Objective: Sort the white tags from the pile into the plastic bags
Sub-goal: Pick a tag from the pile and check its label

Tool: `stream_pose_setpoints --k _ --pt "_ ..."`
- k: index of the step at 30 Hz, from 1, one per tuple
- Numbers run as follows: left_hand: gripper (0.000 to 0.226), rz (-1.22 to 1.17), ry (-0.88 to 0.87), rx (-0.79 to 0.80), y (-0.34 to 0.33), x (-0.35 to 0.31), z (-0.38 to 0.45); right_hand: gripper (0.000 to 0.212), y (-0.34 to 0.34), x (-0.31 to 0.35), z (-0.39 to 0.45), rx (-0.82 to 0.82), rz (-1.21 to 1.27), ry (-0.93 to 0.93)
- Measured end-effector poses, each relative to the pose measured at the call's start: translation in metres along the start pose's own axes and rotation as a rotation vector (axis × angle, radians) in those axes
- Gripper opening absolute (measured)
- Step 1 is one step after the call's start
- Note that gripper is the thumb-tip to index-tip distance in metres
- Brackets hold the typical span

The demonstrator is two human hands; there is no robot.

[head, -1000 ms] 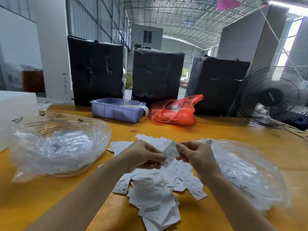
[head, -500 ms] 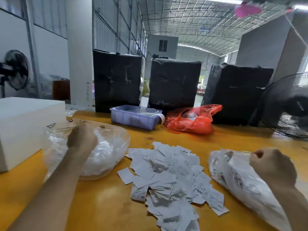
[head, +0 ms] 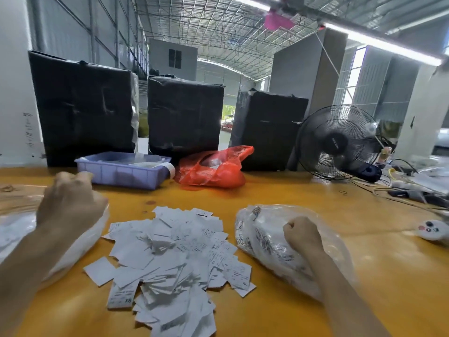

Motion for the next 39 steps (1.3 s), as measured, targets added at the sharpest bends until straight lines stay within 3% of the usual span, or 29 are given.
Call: stream_pose_setpoints --k 5,7,10,13,17,21,24,28,33,36,39 --pt "0.051 -0.28 -0.317 0.063 -0.002 -0.076 -0.043 0.042 0.0 0.003 0.008 0.026 0.135 -0.026" --pt "0.047 -0.385 -0.408 0.116 -0.009 -0.094 -0.057 0.028 0.008 0.01 0.008 -0.01 0.175 0.004" --pt "0.039 -0.479 -0.513 0.173 -0.02 -0.115 -0.08 0.015 0.024 0.015 0.001 -0.125 0.485 0.008" --pt "0.03 -0.652 -0.484 0.257 -0.03 -0.123 -0.089 0.013 0.026 0.016 -0.015 -0.146 0.883 -0.058" --pt "0.021 -1.026 -0.306 0.438 -0.04 -0.126 -0.094 0.006 0.007 0.043 -0.047 0.071 1.399 -0.141" --pt "0.069 -1.365 0.026 0.82 -0.057 -0.134 -0.106 0.002 0.003 0.085 -0.078 0.181 1.345 0.079" --pt "0.083 -1.471 0.174 1.015 -0.06 -0.136 -0.112 0.007 -0.004 0.107 -0.096 0.222 1.146 0.271" --pt "0.047 -1.423 0.02 0.894 -0.059 -0.127 -0.107 0.007 -0.022 0.115 -0.108 0.323 1.041 0.296" --pt "0.013 -1.47 0.201 0.689 -0.07 -0.106 -0.099 0.018 -0.05 0.115 -0.109 0.604 1.083 0.071" --pt "0.008 -1.502 0.231 0.699 -0.073 -0.102 -0.096 0.005 -0.06 0.115 -0.11 0.649 1.055 0.032" --pt "0.008 -1.419 0.203 0.8 -0.077 -0.101 -0.097 0.01 -0.063 0.117 -0.107 0.616 1.025 0.029"
Point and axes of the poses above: each hand's wrist, its own z-axis towards the middle knuckle, its own y-axis out of the back of the hand, x = y × z, the point moved 6 cm from there along z, towards the middle knuckle, and after that the axes turned 3 degrees about -y, right-handed, at the moved point
